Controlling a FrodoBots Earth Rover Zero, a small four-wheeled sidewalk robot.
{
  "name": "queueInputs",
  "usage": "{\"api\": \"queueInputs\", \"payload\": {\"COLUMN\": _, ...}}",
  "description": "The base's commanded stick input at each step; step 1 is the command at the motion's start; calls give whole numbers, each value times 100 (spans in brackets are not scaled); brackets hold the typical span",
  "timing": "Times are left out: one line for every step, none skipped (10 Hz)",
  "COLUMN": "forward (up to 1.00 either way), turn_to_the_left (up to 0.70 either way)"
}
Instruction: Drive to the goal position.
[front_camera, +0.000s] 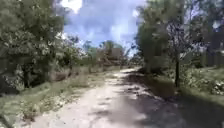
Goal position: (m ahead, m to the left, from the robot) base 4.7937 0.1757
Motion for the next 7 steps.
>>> {"api": "queueInputs", "payload": {"forward": 70, "turn_to_the_left": 0}}
{"api": "queueInputs", "payload": {"forward": 70, "turn_to_the_left": 0}}
{"api": "queueInputs", "payload": {"forward": 70, "turn_to_the_left": 0}}
{"api": "queueInputs", "payload": {"forward": 70, "turn_to_the_left": 0}}
{"api": "queueInputs", "payload": {"forward": 70, "turn_to_the_left": 0}}
{"api": "queueInputs", "payload": {"forward": 70, "turn_to_the_left": 0}}
{"api": "queueInputs", "payload": {"forward": 70, "turn_to_the_left": 0}}
